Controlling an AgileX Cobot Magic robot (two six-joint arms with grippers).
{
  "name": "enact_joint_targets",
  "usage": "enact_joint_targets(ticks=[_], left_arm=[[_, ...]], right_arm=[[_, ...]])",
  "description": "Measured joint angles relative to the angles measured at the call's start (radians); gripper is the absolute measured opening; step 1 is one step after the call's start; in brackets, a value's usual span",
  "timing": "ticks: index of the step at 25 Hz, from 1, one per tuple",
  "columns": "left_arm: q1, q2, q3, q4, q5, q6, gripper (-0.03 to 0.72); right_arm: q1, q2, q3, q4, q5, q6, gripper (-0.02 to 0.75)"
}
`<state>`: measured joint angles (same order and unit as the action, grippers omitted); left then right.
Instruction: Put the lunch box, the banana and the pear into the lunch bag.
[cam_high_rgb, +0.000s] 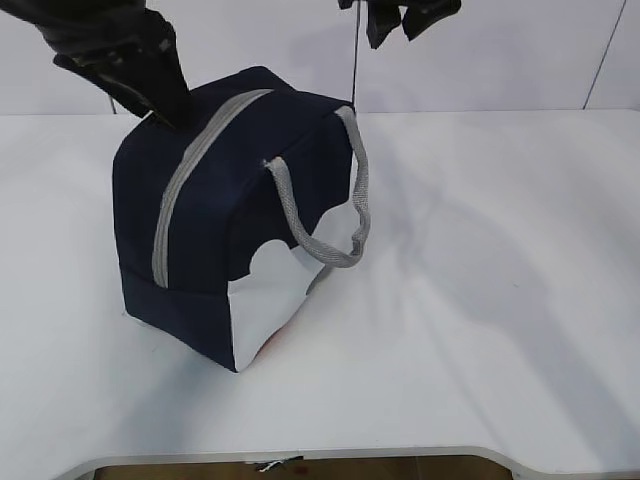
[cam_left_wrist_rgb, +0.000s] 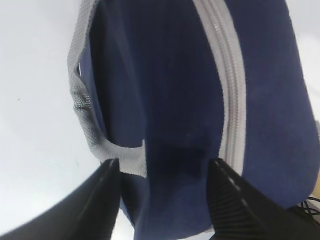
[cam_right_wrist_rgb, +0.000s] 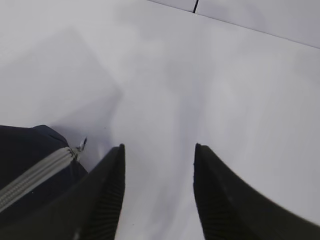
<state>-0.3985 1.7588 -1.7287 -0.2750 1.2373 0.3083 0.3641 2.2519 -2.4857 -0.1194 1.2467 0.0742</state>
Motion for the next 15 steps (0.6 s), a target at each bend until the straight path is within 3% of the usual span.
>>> enact_joint_targets(ticks=[9,15], left_arm=[[-0.001,-0.081,0.000,0.069,0.005,-0.096,0.421],[-0.001,-0.173,0.000,0.073,0.010,-0.126,0.421]], right_arm=[[0.000,-0.107,0.016,0.043,0.012,-0.018,0.373],[0.000,-0.309,0.274,0.074,0.012,-0.036,0.360]])
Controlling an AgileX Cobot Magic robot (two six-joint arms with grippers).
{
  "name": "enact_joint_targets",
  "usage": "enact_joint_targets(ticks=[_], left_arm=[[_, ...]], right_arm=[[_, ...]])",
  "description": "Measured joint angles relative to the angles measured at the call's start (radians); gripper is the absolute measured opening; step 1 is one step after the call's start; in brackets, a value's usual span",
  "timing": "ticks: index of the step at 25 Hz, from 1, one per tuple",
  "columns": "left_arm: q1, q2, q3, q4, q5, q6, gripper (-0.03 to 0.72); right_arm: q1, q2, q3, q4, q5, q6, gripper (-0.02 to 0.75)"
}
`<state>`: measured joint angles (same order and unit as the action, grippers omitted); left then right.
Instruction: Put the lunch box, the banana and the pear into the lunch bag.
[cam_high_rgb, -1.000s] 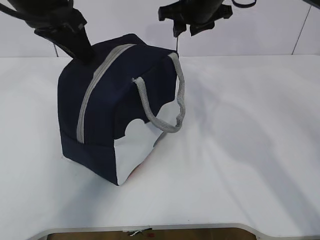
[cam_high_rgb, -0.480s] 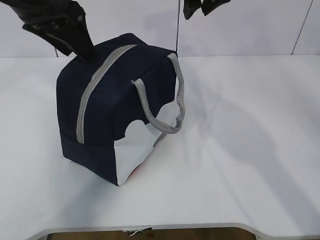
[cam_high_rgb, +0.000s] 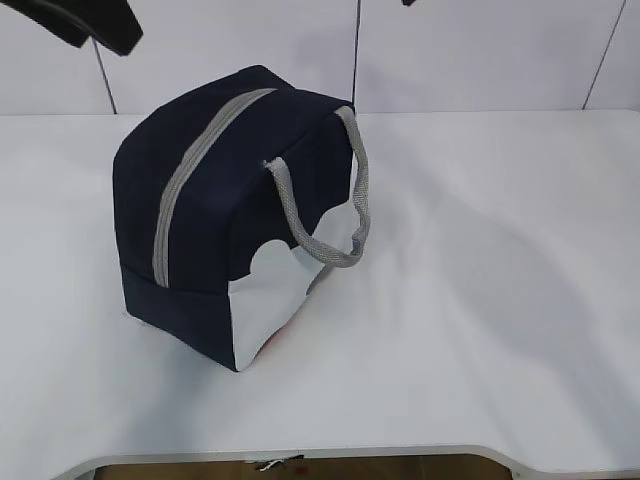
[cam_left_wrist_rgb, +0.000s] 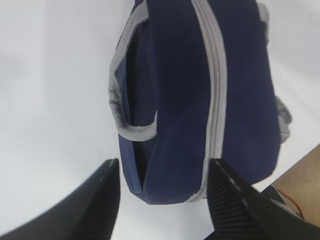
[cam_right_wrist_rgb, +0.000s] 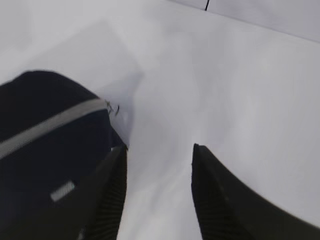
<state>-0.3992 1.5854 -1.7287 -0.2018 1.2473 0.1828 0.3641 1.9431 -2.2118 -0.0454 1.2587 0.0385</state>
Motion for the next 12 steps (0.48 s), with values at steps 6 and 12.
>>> enact_joint_targets(ticks=[6,12], left_arm=[[0.000,-0.144,0.026,0.002,0.004,-0.009,0.421],[0.000,-0.330,0.252,0.002,0.009,-0.012,0.421]], right_arm=[[0.000,-0.279,0.325,-0.033,0.000,-0.009,0.357],[0.000,-0.541,0.556,-0.034,0.000,-0.011,0.356]])
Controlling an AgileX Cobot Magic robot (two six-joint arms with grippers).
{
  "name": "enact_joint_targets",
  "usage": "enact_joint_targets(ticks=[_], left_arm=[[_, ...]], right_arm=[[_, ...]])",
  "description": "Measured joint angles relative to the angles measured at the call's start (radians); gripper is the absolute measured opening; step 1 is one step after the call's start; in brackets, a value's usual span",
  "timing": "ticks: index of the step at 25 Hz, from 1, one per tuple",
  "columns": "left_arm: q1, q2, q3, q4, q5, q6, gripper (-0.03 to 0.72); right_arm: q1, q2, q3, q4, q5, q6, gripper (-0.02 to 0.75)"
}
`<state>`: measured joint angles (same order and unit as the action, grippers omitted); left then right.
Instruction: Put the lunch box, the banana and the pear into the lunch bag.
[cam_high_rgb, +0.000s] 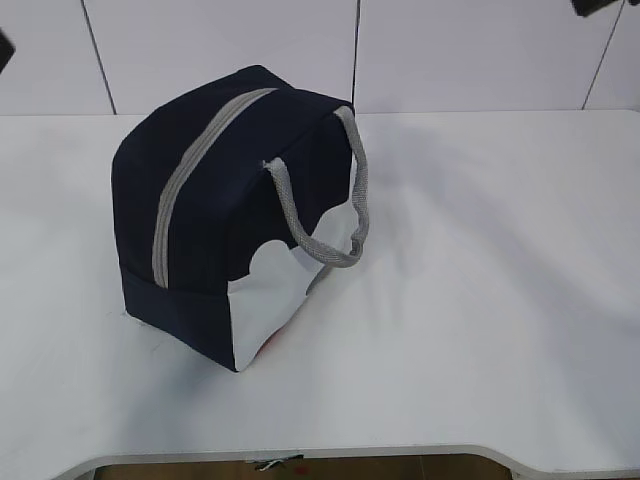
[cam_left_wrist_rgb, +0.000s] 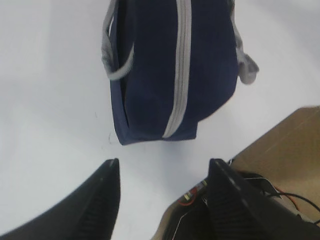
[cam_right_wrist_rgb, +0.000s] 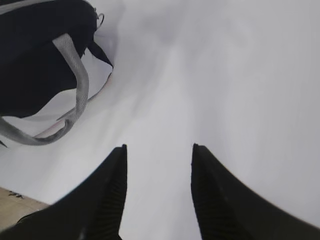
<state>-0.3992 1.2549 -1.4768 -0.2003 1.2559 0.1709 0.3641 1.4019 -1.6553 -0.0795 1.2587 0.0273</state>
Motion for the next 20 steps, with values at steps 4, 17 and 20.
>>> enact_joint_targets(ticks=[4,17,20], left_arm=[[0.000,-0.165,0.159,0.004,0.003,0.000,0.407],[0.000,-0.603,0.383,0.004,0.008,0.000,0.374],[0.000,-0.677,0.421,0.002,0.008,0.000,0.373]], right_arm=[[0.000,-0.160,0.129,0.013,0.000,0.000,0.356],[0.000,-0.550,0.408,0.015,0.005,-0.001,0.356],[0.000,-0.655,0.469,0.015,0.005,-0.001,0.356]])
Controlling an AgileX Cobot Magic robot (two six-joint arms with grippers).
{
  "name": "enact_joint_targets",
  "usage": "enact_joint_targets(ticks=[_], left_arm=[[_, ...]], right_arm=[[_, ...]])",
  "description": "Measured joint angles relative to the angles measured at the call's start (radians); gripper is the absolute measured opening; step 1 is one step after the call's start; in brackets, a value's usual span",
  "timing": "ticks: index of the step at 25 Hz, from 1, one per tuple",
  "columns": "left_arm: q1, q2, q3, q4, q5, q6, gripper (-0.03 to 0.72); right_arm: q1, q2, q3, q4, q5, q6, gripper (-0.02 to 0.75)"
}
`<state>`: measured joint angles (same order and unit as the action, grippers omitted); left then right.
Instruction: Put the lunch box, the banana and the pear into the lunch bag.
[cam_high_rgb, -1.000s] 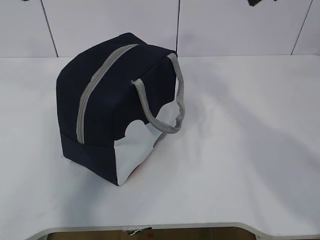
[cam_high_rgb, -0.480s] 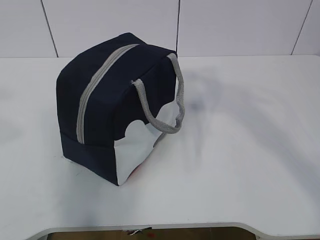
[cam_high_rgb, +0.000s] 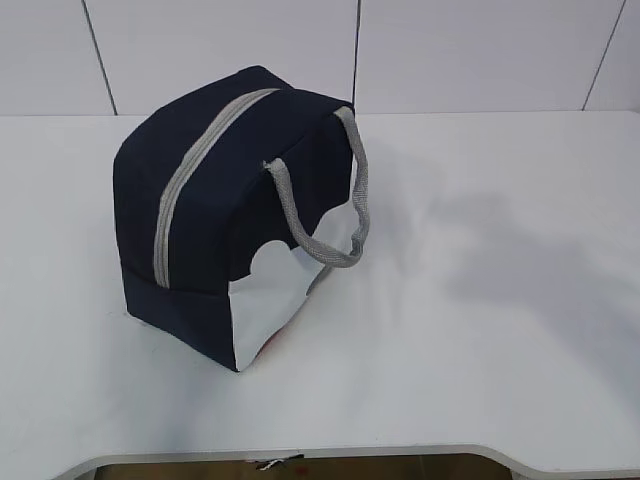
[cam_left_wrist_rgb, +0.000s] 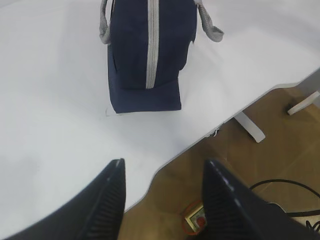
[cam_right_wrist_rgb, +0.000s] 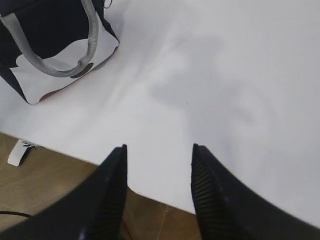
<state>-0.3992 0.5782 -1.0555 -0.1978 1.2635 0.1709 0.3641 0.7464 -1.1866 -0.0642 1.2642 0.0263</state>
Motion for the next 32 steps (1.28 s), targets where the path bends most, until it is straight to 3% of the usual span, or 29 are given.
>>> enact_joint_targets(ticks=[11,20,26,32], left_arm=[[0.000,-0.300,0.133,-0.009,0.005,0.000,0.373],[0.000,-0.557,0.329,-0.005,0.007,0.000,0.372],[0.000,-0.567,0.440,-0.005,0.017,0.019,0.372],[0.000,-0.567,0.505,-0.005,-0.035,0.059,0.371]], right_arm=[[0.000,-0.340,0.246,0.007,0.006,-0.009,0.355],[0.000,-0.591,0.519,0.007,-0.065,-0.059,0.355],[0.000,-0.686,0.656,0.012,-0.106,-0.063,0.355],[0.000,-0.744,0.667,0.011,-0.132,-0.063,0.355]])
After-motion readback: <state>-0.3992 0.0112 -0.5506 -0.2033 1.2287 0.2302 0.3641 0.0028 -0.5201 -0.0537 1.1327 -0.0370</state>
